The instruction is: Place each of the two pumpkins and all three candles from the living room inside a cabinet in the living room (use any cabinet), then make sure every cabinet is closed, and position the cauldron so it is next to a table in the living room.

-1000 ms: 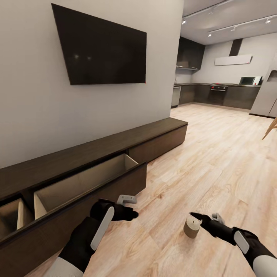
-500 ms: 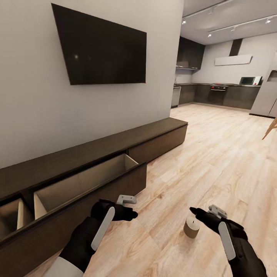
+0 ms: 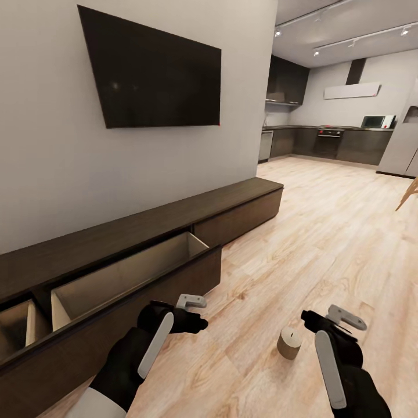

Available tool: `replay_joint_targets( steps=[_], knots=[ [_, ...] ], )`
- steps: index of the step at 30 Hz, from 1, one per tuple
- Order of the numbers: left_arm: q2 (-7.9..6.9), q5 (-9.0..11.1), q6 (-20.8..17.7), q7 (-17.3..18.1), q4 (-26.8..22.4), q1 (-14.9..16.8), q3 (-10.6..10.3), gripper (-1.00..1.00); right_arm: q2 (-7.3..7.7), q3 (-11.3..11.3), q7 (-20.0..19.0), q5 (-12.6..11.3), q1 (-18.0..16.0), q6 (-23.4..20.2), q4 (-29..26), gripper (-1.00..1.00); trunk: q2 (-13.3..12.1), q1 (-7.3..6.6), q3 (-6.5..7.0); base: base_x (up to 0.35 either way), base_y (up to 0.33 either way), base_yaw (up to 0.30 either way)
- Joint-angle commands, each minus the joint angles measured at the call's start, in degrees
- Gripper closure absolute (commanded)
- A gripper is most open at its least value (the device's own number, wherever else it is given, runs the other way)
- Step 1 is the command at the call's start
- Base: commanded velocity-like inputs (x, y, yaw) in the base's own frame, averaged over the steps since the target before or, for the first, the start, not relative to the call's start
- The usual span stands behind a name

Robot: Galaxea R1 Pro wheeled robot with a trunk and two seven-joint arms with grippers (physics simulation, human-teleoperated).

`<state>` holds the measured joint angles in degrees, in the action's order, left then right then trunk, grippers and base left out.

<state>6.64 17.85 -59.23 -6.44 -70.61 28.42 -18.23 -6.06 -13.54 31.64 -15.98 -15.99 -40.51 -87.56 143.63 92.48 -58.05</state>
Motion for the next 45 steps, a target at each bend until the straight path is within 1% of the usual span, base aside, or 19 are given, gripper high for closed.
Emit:
replay_joint_targets(
  steps=[1,3,5,6,7,8,11,13,14,15,17,18,20,23,28,37,38,41,45],
  knots=[
    [0.01,0.60,-0.19,-0.60,-0.05,0.02,-0.05,-1.00,-0.08,0.22,0.87,-0.68,0.00,-1.23,-0.85,-1.00,0.02,-0.01,-0.06,0.000,0.000,0.000],
    [0.01,0.60,-0.19,-0.60,-0.05,0.00,-0.05,-1.00,-0.11,0.58,1.09,-0.73,0.03,-2.75,-1.64,-1.00,0.02,-0.01,-0.06,0.000,0.000,0.000],
    [-0.02,0.60,-0.19,-0.60,-0.05,0.03,-0.05,-1.00,-0.11,1.81,1.29,-0.77,0.06,-5.45,-2.42,-1.00,0.02,-0.01,-0.06,0.000,0.000,0.000],
    [-0.03,0.60,-0.19,-0.60,-0.05,0.03,-0.05,-1.00,-0.10,3.35,1.36,-0.75,0.07,-7.50,-2.71,-1.00,0.02,-0.01,-0.06,0.000,0.000,0.000],
    [-0.04,0.60,-0.19,-0.60,-0.05,0.01,-0.05,-1.00,-0.10,4.33,1.39,-0.75,0.07,-8.49,-2.81,-1.00,0.02,-0.01,-0.06,0.000,0.000,0.000],
    [-0.04,0.60,-0.19,-0.60,-0.05,0.00,-0.05,-1.00,-0.10,6.47,1.43,-0.72,0.07,-10.15,-2.96,-1.00,0.02,-0.01,-0.06,0.000,0.000,0.000],
    [-0.05,0.60,-0.19,-0.56,-0.05,0.00,-0.05,-1.00,-0.11,9.26,1.44,-0.75,0.08,-11.95,-3.12,-1.00,0.02,-0.01,-0.06,0.000,0.000,-0.004],
    [-0.05,0.60,-0.19,-0.53,-0.05,-0.02,-0.05,-1.00,-0.08,10.34,1.37,-1.27,0.08,-12.68,-3.18,-1.00,0.02,-0.01,-0.08,0.000,0.000,-0.093],
    [-0.05,0.60,-0.19,-0.53,-0.05,-0.02,-0.05,-1.00,-0.05,10.47,1.36,-1.72,0.08,-12.78,-3.19,-1.00,0.02,-0.01,-0.11,0.000,0.000,-0.172],
    [-0.05,0.60,-0.19,-0.52,-0.05,-0.03,-0.05,-1.00,0.04,10.61,1.34,-2.87,0.08,-12.93,-3.21,-1.00,0.02,-0.01,-0.14,0.000,0.000,-0.207],
    [-0.05,0.60,-0.19,-0.52,-0.05,-0.03,-0.05,-1.00,0.17,10.60,1.34,-4.31,0.08,-13.02,-3.21,-1.00,0.02,-0.01,-0.20,0.000,0.000,-0.224],
    [-0.05,0.60,-0.19,-0.51,-0.05,-0.03,-0.05,-1.00,0.30,10.58,1.33,-5.85,0.08,-13.12,-3.22,-1.00,0.02,-0.01,-0.23,0.000,0.000,-0.244],
    [-0.05,0.60,-0.19,-0.49,-0.05,-0.03,-0.05,-1.00,0.47,10.54,1.36,-7.63,0.08,-13.20,-3.19,-1.00,0.02,-0.01,-0.30,0.000,0.000,-0.253],
    [-0.05,0.60,-0.19,-0.44,-0.05,-0.03,-0.05,-1.00,0.63,10.44,1.39,-8.96,0.08,-13.30,-3.12,-1.00,0.02,-0.01,-0.41,0.000,0.000,-0.262],
    [-0.05,0.61,-0.19,-0.41,-0.06,-0.03,-0.05,-1.00,0.69,10.28,1.40,-9.41,0.08,-13.35,-3.02,-1.00,0.02,-0.01,-0.62,0.000,0.000,-0.267],
    [-0.06,0.98,-0.19,0.03,-0.13,-0.03,-0.12,-1.00,0.74,10.03,1.41,-9.51,0.08,-13.28,-2.84,-1.00,0.02,-0.01,-0.98,0.000,0.000,-0.269],
    [-0.06,0.97,-0.19,0.04,-0.13,-0.03,-0.13,-1.00,0.74,9.82,1.41,-9.51,0.08,-13.28,-2.81,-1.00,0.02,-0.01,-1.02,0.000,0.000,-0.269],
    [-0.05,0.96,-0.19,0.12,-0.14,-0.03,-0.10,-1.00,0.75,7.72,1.43,-9.51,0.08,-13.34,-2.74,-1.00,0.02,-0.01,-1.15,0.000,0.033,-0.221],
    [-0.07,0.78,-0.19,0.11,-0.14,-0.03,-0.09,-1.00,0.78,6.62,1.48,-9.53,0.08,-13.32,-2.71,-1.00,0.02,-0.01,-1.21,0.000,0.162,-0.081]
  ],
)
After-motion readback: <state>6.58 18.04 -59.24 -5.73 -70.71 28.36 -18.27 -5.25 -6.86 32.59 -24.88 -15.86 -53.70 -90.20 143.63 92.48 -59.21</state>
